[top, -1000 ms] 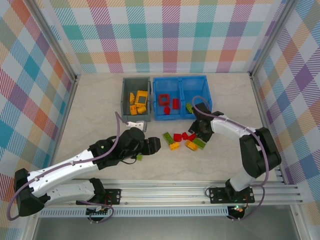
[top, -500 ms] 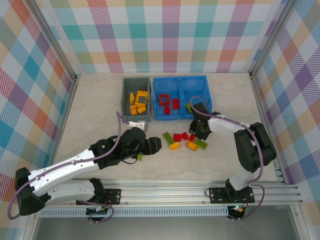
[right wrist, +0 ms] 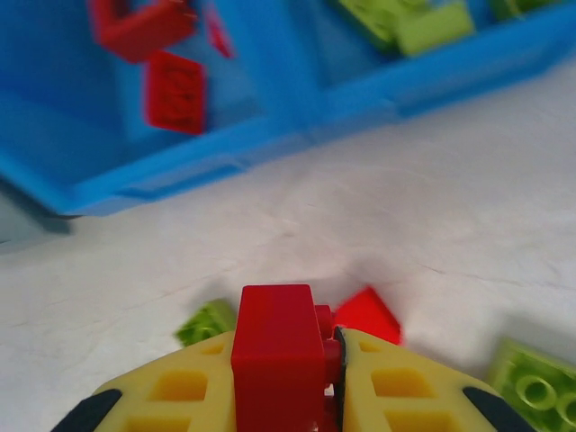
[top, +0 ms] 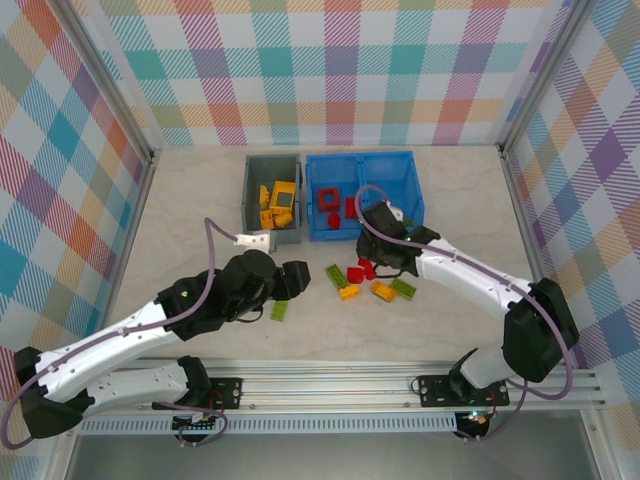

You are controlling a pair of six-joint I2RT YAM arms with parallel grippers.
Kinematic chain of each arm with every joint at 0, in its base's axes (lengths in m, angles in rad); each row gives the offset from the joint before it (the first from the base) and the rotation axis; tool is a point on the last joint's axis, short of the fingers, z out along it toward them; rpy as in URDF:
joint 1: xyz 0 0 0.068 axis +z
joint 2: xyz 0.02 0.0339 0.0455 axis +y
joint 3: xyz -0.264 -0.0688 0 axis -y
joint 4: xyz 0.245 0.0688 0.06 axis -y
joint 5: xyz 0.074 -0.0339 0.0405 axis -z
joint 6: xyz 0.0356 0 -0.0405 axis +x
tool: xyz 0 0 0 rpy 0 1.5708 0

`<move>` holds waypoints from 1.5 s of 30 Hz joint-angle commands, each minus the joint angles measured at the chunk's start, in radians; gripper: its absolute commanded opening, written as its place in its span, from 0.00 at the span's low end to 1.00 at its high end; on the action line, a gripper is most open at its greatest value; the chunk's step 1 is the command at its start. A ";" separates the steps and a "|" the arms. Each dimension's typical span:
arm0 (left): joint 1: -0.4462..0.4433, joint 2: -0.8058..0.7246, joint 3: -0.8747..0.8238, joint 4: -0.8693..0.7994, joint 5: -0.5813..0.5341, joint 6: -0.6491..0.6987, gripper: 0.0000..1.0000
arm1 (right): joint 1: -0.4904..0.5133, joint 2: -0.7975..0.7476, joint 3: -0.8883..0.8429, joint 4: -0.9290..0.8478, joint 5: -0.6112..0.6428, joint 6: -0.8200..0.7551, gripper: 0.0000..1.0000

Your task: Sort the legos into containers by color

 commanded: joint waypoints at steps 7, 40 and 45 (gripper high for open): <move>-0.019 0.121 0.181 -0.042 -0.060 0.095 0.66 | -0.056 0.355 0.328 0.136 -0.262 -0.222 0.19; -0.151 0.591 0.288 -0.149 -0.077 -0.088 0.71 | -0.132 0.215 0.455 -0.085 -0.281 -0.272 0.62; -0.137 0.760 0.331 -0.153 0.024 -0.211 0.80 | -0.133 -0.141 0.170 -0.136 -0.212 -0.289 0.72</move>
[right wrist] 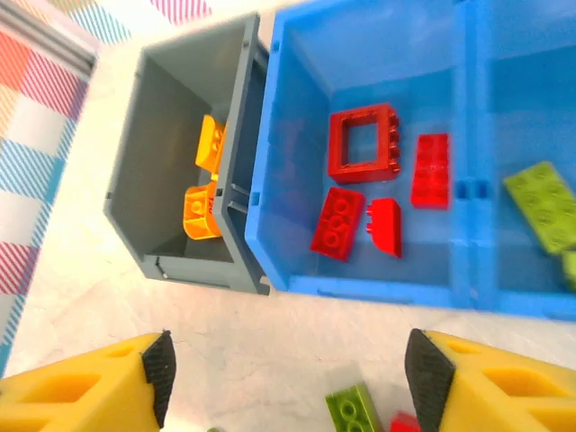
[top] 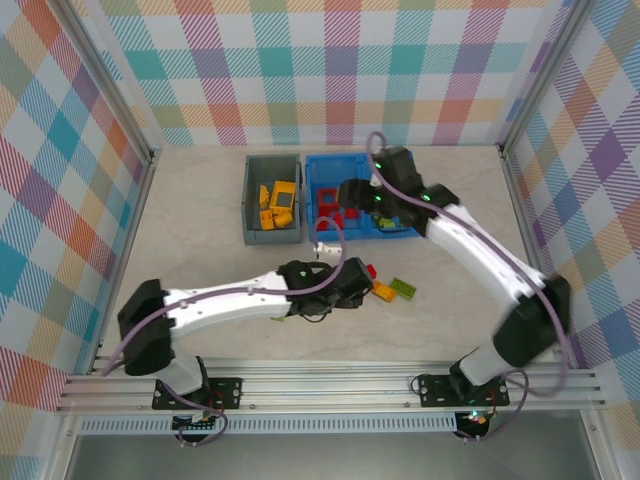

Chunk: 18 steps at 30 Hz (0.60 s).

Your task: Sort the legos into containers by color

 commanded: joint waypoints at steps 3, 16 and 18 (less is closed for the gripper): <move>0.022 0.215 0.143 -0.115 0.120 -0.146 0.80 | 0.000 -0.352 -0.277 -0.145 0.057 -0.039 0.75; 0.099 0.417 0.216 -0.065 0.145 -0.221 0.82 | 0.002 -0.880 -0.429 -0.382 -0.137 -0.045 0.79; 0.110 0.433 0.217 -0.042 0.144 -0.223 0.82 | 0.002 -0.889 -0.439 -0.374 -0.145 -0.046 0.79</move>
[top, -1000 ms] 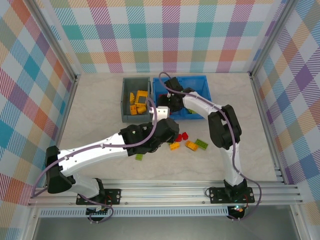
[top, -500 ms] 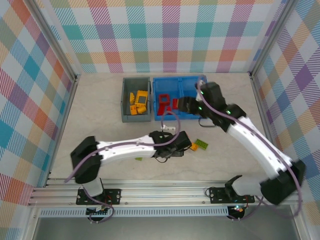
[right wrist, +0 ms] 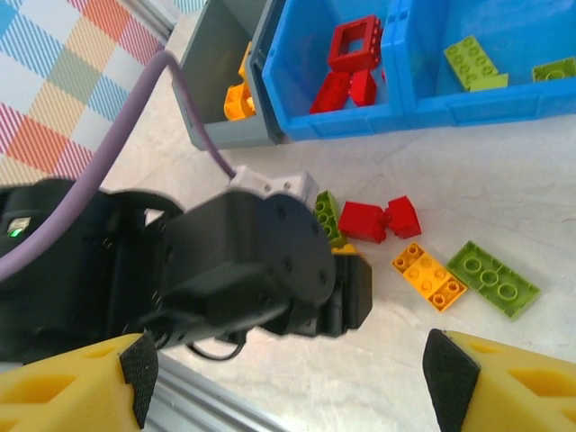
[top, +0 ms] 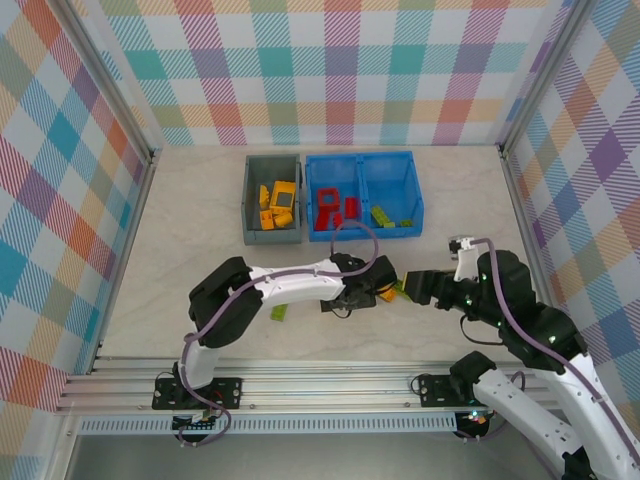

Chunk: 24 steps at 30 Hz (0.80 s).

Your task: Sort the legos into containers by color

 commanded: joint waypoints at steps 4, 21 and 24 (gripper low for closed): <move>0.042 0.070 0.033 0.014 0.003 -0.035 0.80 | 0.002 -0.002 -0.019 -0.025 -0.061 -0.014 0.79; 0.060 0.086 0.016 0.117 0.059 0.002 0.53 | 0.002 0.014 -0.041 -0.006 -0.078 -0.001 0.77; 0.060 0.079 0.018 0.122 0.072 0.025 0.52 | 0.002 0.017 -0.047 0.004 -0.081 0.003 0.77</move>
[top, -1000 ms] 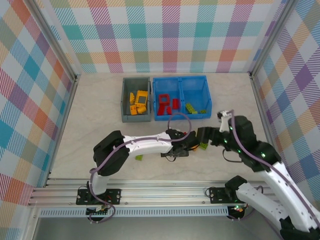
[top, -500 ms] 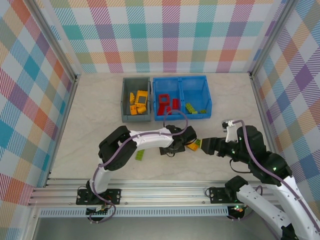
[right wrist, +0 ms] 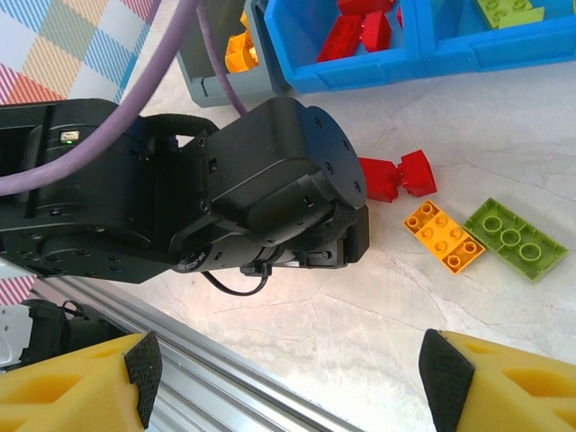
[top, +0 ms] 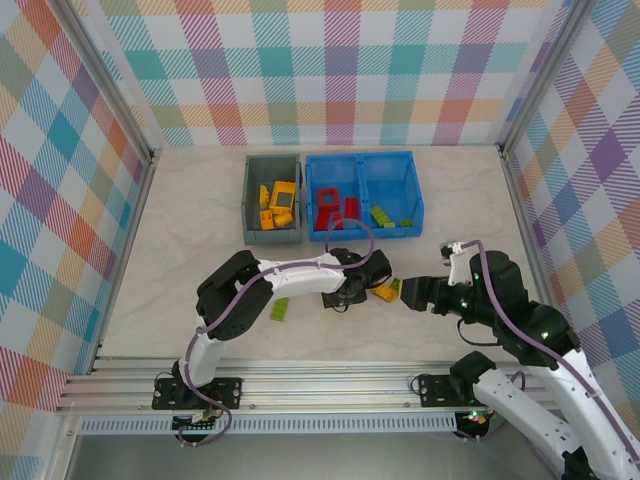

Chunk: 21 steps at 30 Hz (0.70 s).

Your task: Sort the legos into containers by color

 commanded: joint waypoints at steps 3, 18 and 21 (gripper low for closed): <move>0.004 0.009 0.015 0.072 0.059 0.023 0.61 | 0.002 0.013 -0.010 0.028 -0.023 0.001 0.77; 0.031 -0.024 0.056 -0.002 0.025 -0.063 0.84 | 0.002 0.017 -0.018 0.053 -0.055 -0.006 0.77; 0.047 0.006 0.061 -0.003 0.060 -0.081 0.84 | 0.002 0.012 -0.015 0.049 -0.062 -0.015 0.77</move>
